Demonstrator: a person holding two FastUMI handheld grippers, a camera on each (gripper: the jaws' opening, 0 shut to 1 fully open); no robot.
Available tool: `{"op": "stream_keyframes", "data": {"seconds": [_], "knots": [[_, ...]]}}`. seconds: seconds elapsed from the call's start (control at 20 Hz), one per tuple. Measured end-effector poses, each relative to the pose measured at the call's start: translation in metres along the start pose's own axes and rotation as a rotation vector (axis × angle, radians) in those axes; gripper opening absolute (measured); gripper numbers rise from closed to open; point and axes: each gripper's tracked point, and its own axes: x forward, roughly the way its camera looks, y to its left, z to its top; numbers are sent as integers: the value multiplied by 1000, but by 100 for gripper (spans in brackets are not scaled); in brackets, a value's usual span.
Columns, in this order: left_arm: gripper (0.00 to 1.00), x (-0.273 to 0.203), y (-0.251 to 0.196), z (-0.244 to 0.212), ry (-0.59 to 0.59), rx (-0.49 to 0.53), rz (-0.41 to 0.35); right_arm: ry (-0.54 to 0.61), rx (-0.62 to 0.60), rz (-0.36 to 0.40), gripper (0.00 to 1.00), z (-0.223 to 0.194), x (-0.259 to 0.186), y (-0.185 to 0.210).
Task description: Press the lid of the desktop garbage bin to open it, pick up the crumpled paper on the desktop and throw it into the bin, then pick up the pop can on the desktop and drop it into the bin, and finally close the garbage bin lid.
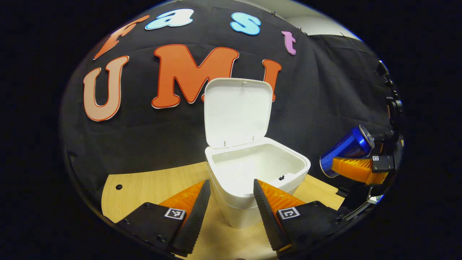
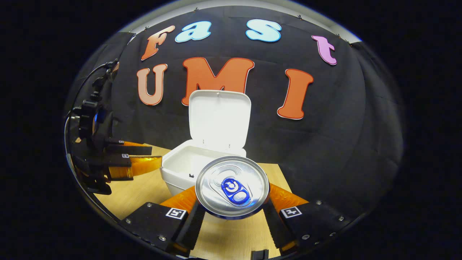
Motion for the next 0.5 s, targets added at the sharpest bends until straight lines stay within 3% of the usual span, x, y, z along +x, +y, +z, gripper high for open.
{"op": "stream_keyframes", "data": {"seconds": [0.05,0.5], "knots": [[80,-3,3,-2,0,-6,17,-14,0,7,80,6,5,1],[79,-28,42,-13,2,-31,151,-54,-27,78,80,27,37,12]]}}
